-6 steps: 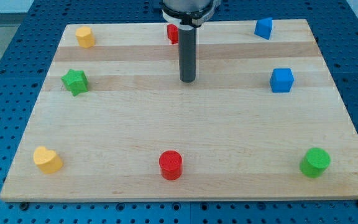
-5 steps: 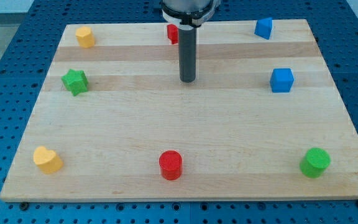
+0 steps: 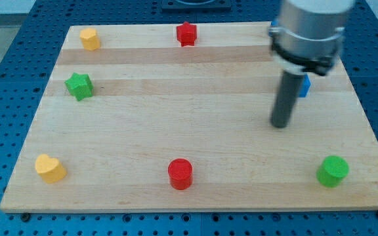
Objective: Nudge blue cube left a bit
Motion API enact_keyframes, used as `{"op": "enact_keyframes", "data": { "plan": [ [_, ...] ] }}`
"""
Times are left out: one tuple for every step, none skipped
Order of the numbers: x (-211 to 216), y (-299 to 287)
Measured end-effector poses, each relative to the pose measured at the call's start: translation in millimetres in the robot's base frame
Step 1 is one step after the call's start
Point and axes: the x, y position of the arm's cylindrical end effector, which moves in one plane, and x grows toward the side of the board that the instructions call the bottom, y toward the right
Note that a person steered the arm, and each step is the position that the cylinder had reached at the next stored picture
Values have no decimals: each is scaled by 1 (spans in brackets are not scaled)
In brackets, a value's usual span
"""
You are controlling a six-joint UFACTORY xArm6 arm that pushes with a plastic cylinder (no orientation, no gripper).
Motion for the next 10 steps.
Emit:
{"op": "enact_keyframes", "data": {
  "plan": [
    [-12, 84],
    [-46, 174],
    [-74, 175],
    [-74, 172],
    [-78, 125],
    [-79, 114],
    [-79, 92],
    [-79, 45],
    [-79, 27],
    [-80, 22]
  ]
}}
